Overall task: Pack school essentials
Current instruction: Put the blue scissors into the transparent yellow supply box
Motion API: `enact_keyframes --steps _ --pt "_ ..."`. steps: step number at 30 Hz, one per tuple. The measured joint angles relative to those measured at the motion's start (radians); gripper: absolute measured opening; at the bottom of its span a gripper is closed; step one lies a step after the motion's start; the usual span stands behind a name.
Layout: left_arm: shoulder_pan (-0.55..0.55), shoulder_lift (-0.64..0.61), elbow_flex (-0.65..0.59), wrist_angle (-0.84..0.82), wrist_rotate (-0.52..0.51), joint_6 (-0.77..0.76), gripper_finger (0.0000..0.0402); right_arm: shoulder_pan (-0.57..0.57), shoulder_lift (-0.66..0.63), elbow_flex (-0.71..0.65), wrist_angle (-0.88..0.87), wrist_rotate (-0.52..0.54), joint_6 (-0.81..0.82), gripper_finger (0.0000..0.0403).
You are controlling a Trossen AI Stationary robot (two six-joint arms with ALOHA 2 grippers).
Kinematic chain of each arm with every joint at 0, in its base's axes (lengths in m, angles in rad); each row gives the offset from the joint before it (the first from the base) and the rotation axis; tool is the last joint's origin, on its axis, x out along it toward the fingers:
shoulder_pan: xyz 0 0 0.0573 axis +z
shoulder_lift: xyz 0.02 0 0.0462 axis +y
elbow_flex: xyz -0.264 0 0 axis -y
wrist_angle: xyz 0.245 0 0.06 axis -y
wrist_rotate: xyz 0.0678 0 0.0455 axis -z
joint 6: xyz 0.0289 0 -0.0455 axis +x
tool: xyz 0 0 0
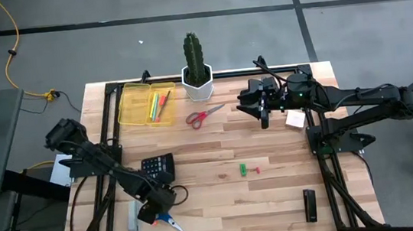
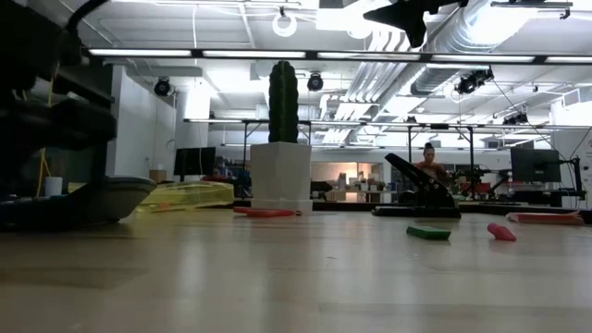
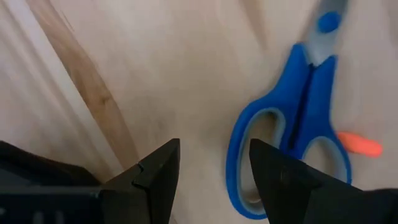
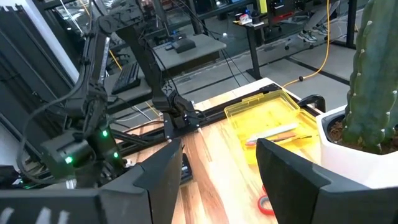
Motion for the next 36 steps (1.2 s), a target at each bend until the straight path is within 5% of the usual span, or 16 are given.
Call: enact_keyframes --steps 13,26,36 --pt "-0.035 0.01 -0.066 0.035 -0.051 0.019 0.0178 -0.001 0.0 0.0 -0.011 0.008 0.0 0.0199" --pt "-0.033 -0.004 -0.076 0.031 -0.071 0.019 0.0016 -0.001 0.0 0.0 -0.019 0.012 0.01 0.0199" --pt "0.044 -0.097 -0.083 0.009 -0.042 0.019 0.0013 -0.001 0.0 0.0 -0.021 0.012 0.022 0.0199"
